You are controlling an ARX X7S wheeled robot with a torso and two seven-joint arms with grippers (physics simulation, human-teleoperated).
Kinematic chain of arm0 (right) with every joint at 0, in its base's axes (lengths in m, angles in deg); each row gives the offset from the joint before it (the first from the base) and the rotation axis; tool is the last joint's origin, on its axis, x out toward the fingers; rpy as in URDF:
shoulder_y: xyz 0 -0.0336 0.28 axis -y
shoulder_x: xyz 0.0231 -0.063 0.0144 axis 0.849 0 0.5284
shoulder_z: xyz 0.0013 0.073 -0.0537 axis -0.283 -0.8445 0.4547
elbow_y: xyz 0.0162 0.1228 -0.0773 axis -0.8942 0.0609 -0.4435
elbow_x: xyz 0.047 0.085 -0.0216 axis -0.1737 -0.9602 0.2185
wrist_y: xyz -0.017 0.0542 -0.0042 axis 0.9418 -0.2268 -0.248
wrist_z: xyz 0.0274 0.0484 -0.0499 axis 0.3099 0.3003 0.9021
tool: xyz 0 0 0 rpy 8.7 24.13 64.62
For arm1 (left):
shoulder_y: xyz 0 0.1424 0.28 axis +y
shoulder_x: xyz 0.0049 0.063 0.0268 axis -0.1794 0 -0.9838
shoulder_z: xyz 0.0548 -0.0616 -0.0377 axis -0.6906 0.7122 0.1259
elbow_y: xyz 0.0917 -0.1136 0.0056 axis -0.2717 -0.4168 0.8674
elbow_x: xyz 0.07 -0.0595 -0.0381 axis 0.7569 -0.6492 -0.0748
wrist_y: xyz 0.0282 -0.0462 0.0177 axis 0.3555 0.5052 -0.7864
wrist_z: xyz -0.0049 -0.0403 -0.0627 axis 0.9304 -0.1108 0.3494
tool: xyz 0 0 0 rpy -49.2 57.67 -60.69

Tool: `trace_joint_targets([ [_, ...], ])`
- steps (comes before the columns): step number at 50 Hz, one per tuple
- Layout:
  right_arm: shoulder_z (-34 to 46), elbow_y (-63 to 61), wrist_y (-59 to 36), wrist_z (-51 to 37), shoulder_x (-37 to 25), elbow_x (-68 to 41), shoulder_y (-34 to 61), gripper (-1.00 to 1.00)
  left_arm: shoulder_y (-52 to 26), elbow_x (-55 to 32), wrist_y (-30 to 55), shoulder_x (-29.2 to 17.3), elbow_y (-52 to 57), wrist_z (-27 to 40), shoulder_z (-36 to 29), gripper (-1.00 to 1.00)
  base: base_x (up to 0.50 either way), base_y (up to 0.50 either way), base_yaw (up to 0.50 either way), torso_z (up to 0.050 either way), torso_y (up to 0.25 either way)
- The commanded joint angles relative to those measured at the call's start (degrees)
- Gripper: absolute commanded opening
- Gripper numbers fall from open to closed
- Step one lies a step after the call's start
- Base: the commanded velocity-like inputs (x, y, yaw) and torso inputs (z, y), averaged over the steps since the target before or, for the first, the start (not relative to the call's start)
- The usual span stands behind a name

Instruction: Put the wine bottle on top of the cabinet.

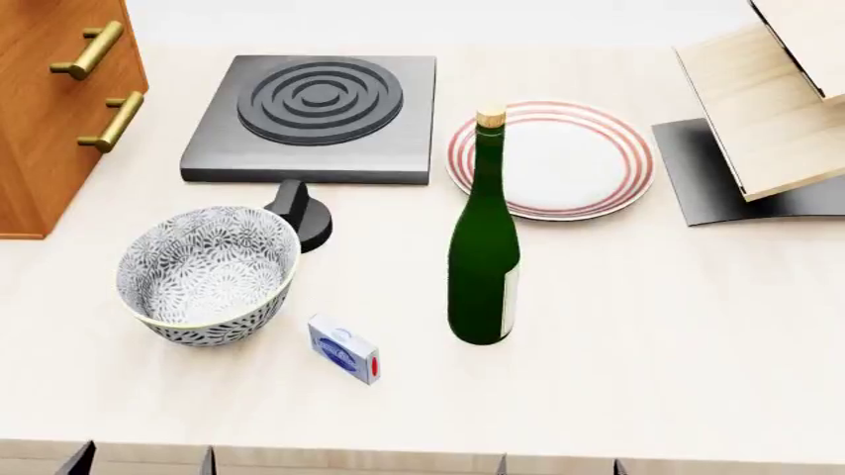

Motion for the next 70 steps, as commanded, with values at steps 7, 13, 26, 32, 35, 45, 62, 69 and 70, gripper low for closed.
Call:
trace_joint_targets([
  [7,1.4,-10.8,-3.7,-2.4,-1.8,-0.3,-2.2,1.00,2.2,-0.3,4.2,-2.1,13.8,1.3,-2.6,1.00,0.00,0.00,0.00,0.000,0.000],
  [13,2.0,-16.0,-6.4,-3.1,-2.4,-0.4,-2.3,1.00,2.1,0.9,7.8,-3.0,20.9,2.0,-3.9,1.00,0.00,0.00,0.00,0.000,0.000],
  [26,2.5,-29.5,-13.3,-4.1,-3.6,-2.3,-1.8,1.00,1.3,0.5,15.4,-3.8,36.7,3.8,-4.5,1.00,0.00,0.00,0.00,0.000,0.000],
  [32,2.2,-34.2,-15.9,-4.2,-3.7,-5.2,-1.3,1.00,0.7,0.0,18.0,-4.2,41.6,4.3,-4.9,1.00,0.00,0.00,0.00,0.000,0.000],
  [35,1.8,-37.8,-18.1,-4.7,-3.8,-6.6,-0.8,1.00,-0.3,0.3,21.4,-4.5,46.4,4.7,-5.6,1.00,0.00,0.00,0.00,0.000,0.000],
  [45,2.3,-45.5,-22.7,-6.0,-4.9,-7.9,0.5,1.00,-2.8,2.2,29.1,-5.6,55.3,6.2,-7.8,1.00,0.00,0.00,0.00,0.000,0.000],
  [62,1.2,-51.9,-26.9,-8.0,-6.0,-10.6,2.2,1.00,-21.2,-18.9,21.7,-35.7,56.8,45.7,-31.1,1.00,0.00,0.00,0.00,0.000,0.000],
  [69,1.3,-52.4,-27.2,-8.5,-6.3,-11.1,2.4,1.00,-27.3,-21.7,19.4,-39.8,56.8,52.3,-38.3,1.00,0.00,0.00,0.00,0.000,0.000],
  [70,1.4,-52.5,-27.3,-8.5,-6.4,-11.1,2.5,1.00,-27.6,-21.7,19.2,-40.1,56.7,52.6,-38.7,1.00,0.00,0.00,0.00,0.000,0.000],
])
